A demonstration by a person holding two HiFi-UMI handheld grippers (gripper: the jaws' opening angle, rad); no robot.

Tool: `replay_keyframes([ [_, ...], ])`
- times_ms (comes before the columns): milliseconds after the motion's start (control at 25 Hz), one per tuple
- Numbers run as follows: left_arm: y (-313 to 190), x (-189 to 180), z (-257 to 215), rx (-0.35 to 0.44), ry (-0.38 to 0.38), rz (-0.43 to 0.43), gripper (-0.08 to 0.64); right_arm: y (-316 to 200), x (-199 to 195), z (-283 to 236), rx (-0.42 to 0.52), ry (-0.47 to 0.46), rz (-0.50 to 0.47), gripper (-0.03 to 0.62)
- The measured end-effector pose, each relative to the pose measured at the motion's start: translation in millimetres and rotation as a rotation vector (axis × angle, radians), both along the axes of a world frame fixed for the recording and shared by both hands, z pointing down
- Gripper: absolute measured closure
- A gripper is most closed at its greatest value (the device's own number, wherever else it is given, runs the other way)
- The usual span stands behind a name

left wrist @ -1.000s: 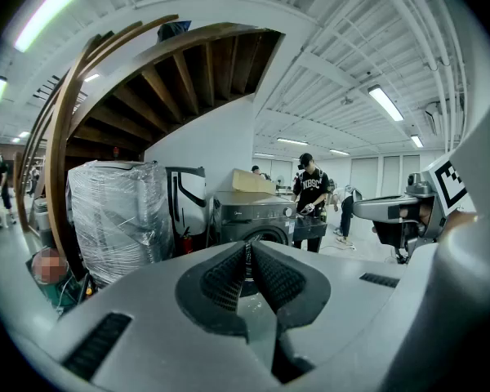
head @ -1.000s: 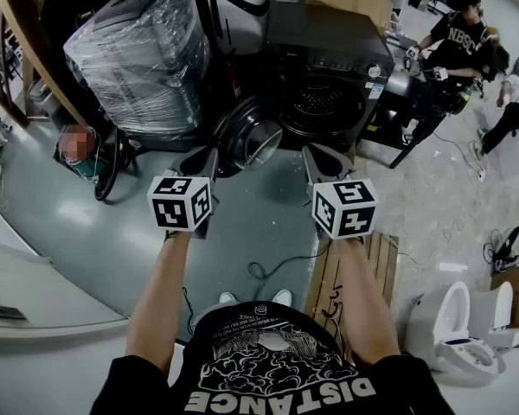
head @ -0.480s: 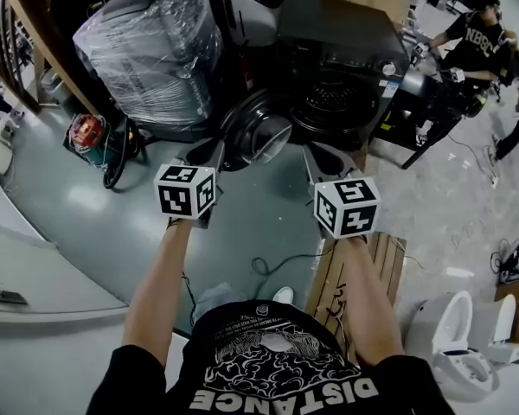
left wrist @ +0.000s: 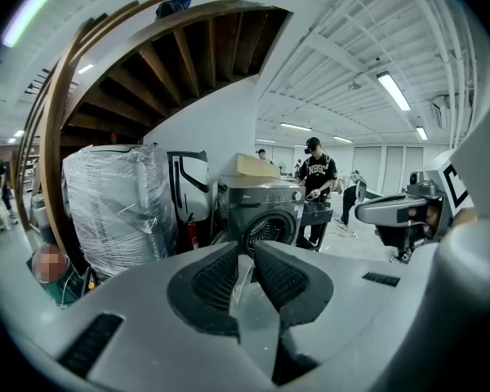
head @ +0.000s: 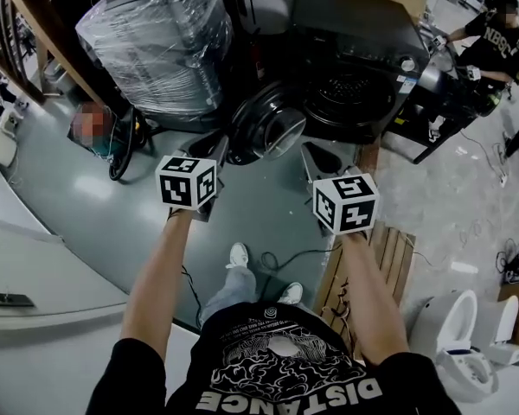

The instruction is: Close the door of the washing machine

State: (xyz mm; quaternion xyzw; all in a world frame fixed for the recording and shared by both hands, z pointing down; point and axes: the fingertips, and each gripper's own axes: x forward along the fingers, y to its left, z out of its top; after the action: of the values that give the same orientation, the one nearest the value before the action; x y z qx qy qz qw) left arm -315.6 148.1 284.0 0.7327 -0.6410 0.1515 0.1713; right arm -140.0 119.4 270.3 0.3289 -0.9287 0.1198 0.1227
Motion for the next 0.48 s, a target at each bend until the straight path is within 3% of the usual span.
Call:
replay_keyframes([
  [480,-75,-73,51,-0.113,0.024,0.117,0.433,-32,-119,67,-0.12,0.052,-0.006,0.568],
])
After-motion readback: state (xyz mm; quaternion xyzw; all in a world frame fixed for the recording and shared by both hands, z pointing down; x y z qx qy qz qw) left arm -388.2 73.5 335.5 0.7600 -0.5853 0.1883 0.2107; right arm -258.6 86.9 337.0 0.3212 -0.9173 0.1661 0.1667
